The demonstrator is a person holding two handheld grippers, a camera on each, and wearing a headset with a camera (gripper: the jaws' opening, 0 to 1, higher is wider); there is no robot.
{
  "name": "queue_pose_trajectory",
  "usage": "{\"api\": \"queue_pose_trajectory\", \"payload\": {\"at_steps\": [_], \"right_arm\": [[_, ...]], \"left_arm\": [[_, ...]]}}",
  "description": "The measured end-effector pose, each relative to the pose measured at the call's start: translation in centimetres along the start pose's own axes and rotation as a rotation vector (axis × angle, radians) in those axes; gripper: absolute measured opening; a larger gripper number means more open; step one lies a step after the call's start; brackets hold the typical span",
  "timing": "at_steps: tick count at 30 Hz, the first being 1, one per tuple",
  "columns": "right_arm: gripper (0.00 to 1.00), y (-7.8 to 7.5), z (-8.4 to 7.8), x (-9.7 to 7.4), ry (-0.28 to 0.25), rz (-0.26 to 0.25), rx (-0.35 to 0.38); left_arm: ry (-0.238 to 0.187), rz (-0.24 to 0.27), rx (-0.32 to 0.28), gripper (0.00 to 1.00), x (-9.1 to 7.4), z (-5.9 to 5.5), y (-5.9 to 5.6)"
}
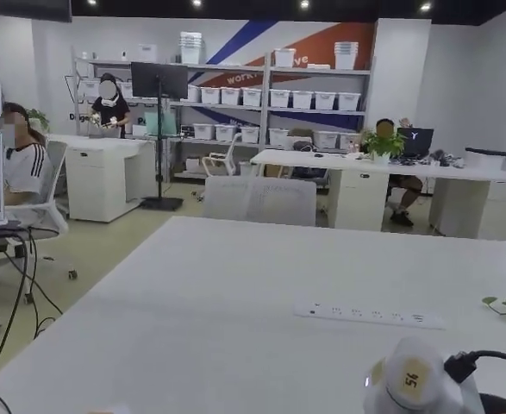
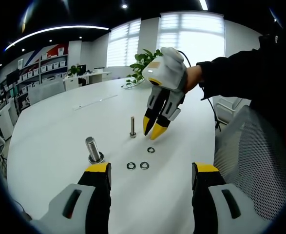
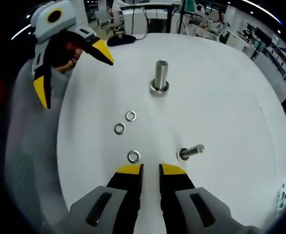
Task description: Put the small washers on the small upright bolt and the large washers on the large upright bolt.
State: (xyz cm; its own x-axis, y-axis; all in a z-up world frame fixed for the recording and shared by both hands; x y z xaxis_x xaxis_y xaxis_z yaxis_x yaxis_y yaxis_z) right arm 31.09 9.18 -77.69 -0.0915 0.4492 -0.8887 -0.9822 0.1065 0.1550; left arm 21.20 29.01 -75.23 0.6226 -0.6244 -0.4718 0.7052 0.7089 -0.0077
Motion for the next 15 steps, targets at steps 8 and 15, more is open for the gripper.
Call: {"api": "queue_pose_trajectory", "payload": {"at_steps": [8,15], "right_arm": [[0.15,1.1,0.4,1.0,0.011,0.024,-0.024],[0.17,1.3,0.6,1.7,0.03,0.034,-0.032]], "left_arm": [[-0.006,0.001,0.005,0.66,0.0,0.1,0.0],[-0.01,0.004,0.007,0.66,-0.1,0.1,-0.1]]}}
Point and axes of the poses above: the centre of the closed fingertips' face, and the gripper's own axes: x roughly forward along the fingers, y roughly to its left, z roughly out of its top, the point moved 9 cm from there along -x, roughly backward along the fingers, and after that the axes turned 11 degrees about z, right-handed, at the moved point
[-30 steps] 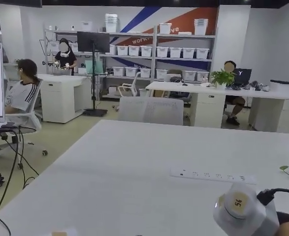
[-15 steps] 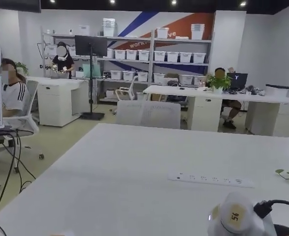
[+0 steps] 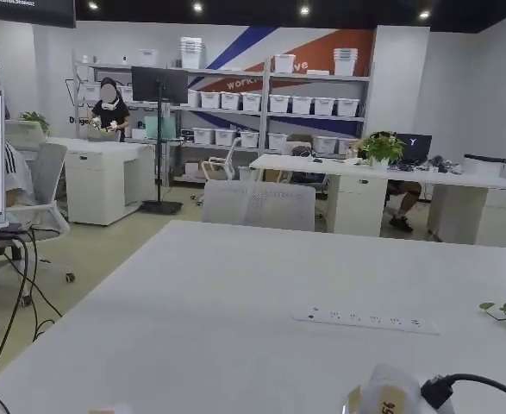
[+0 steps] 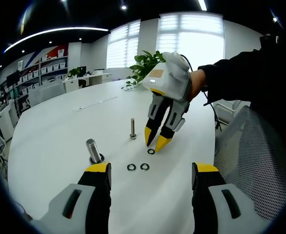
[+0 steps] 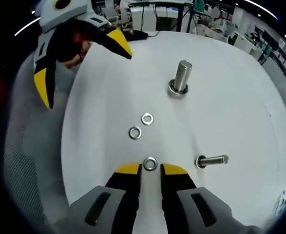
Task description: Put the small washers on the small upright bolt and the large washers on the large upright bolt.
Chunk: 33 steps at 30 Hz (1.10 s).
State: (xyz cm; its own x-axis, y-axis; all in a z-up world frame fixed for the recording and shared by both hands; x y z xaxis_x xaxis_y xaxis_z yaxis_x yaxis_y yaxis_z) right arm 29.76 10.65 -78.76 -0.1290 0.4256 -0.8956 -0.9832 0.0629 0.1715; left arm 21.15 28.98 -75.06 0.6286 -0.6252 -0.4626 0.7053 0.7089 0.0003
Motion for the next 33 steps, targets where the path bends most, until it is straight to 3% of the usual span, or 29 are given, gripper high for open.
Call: {"api": "queue_pose_trajectory", "payload": {"at_steps": [15,25,33], "right_arm": [[0.16,0.02,-0.14,0.53,0.021,0.005,0.0],[0.15,0.31,0.05,0.59,0.053,-0.014,-0.053],[0.14,0.21,0.03,0.55,0.046,-0.009,-0.043]], "left_arm": [[-0.004,0.0,0.001,0.66,-0.07,-0.02,-0.03],[-0.002,-0.001,0.002,0.66,-0.03,0.0,-0.04],[0.002,-0.001,0.003,0.66,-0.03,-0.03,0.03]]}}
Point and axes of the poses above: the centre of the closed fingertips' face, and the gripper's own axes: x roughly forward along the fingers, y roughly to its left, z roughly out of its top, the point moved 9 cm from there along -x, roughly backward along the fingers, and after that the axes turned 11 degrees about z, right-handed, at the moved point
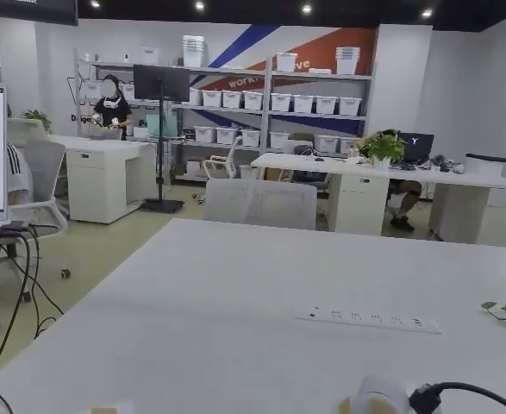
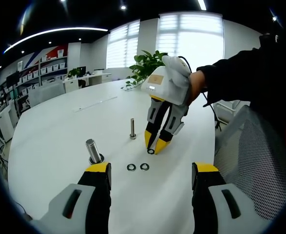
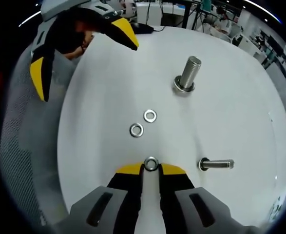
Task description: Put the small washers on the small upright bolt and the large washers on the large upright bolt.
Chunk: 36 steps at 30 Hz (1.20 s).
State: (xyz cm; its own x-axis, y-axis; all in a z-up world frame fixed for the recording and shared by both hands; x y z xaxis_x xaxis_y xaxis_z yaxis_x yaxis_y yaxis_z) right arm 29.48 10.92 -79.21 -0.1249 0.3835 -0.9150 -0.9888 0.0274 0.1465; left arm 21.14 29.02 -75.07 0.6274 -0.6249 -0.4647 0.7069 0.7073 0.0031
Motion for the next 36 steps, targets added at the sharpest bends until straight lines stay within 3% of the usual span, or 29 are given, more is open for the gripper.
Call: {"api": "queue_pose_trajectory", "payload": {"at_steps": [14,27,36], "right_arm": [[0.14,-0.6,-0.5,-1.8,-0.037,-0.004,0.045],[0.14,-1.3,-1.0,-4.9,-0.062,-0.062,0.061],[0.14,-2.1,0.1,-7.0,-0.084,-0.105,0.043]], "left_arm": [[0.006,-0.005,0.0,0.66,0.0,-0.1,0.0],[0.007,-0.01,0.002,0.66,0.0,-0.1,-0.1],[0.006,-0.009,0.001,0.66,0.0,-0.1,-0.2]]}}
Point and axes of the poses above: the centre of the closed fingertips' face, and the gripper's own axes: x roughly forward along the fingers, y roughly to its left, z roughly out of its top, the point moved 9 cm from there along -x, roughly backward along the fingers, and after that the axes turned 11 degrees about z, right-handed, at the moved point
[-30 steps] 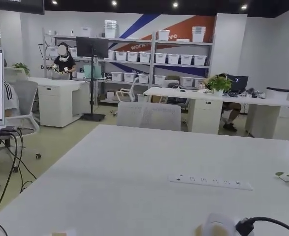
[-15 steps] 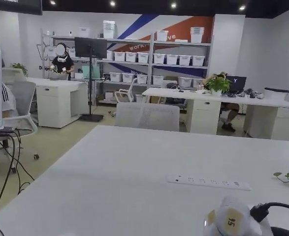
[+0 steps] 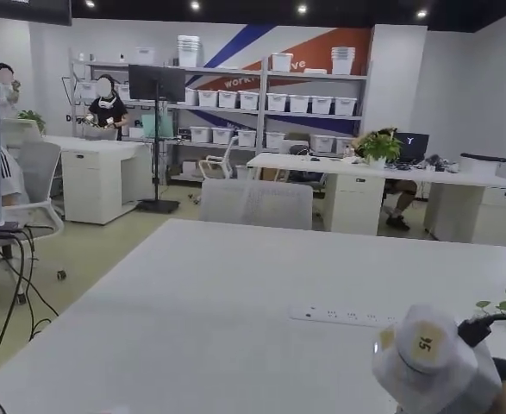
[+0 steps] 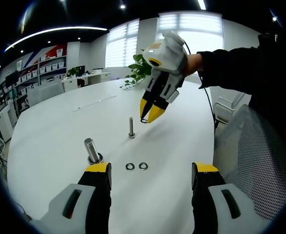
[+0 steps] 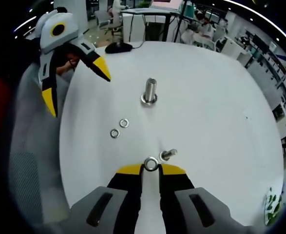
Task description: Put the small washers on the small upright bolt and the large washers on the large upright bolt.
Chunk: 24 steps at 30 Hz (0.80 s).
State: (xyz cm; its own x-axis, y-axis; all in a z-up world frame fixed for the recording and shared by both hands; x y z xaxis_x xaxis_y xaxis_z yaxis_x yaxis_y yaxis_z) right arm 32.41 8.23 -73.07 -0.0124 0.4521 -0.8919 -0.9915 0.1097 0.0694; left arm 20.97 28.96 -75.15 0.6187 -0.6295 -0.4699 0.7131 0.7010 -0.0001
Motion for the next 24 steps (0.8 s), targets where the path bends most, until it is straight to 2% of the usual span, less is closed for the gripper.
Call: {"api": "queue_pose_trajectory", "payload": {"at_steps": [11,24], "right_arm": [[0.14,-1.3,1.2,-0.6,-0.022,-0.034,-0.015],[0.14,-2.7,1.1,0.2,-0.01,-0.042,-0.001]], "left_arm": [[0.001,0.004,-0.003,0.66,0.0,-0.1,0.1],[0.002,0.01,-0.007,0.66,0.0,-0.1,0.2]]}}
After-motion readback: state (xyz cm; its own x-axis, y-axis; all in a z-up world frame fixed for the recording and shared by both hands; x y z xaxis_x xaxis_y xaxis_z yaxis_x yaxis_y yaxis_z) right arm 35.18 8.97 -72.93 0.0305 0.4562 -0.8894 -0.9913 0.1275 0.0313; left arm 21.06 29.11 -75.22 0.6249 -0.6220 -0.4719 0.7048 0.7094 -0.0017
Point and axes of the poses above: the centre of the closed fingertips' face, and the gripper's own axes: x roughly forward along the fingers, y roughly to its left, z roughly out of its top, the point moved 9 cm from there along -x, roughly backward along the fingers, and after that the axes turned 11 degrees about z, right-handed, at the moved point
